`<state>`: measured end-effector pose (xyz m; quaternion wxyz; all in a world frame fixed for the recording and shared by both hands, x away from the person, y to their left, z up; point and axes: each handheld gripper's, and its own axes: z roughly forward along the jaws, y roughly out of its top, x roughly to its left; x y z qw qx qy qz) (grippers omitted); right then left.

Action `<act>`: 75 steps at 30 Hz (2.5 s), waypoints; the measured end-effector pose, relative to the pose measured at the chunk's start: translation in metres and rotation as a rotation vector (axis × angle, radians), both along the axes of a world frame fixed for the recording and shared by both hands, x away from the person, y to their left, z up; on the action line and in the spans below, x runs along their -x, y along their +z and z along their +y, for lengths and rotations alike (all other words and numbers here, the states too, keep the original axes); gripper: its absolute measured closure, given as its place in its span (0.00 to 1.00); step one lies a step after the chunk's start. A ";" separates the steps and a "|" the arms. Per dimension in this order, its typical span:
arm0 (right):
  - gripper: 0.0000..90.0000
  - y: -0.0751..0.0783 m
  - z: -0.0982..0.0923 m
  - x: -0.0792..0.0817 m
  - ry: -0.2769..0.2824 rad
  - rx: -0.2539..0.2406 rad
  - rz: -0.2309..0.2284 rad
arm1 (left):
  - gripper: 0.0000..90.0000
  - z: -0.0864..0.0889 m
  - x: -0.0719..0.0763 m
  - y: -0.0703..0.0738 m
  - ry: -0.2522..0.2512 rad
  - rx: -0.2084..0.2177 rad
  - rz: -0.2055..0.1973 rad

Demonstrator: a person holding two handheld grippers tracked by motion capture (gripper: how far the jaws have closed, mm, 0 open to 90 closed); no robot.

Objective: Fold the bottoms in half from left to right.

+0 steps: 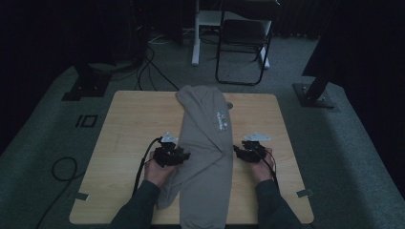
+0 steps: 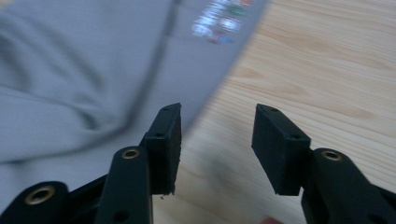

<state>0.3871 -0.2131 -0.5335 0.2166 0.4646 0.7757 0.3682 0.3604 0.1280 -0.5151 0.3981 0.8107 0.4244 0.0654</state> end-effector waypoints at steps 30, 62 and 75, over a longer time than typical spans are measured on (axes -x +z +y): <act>0.88 -0.021 0.070 -0.028 0.077 0.012 0.024 | 0.86 -0.002 -0.014 -0.032 0.053 -0.128 -0.061; 0.75 0.001 0.027 -0.040 -0.032 -0.137 0.030 | 0.95 -0.107 0.036 0.005 -0.248 -0.075 -0.079; 1.00 -0.009 0.044 -0.032 0.024 0.048 0.057 | 0.84 -0.105 0.039 -0.001 -0.275 -0.046 -0.072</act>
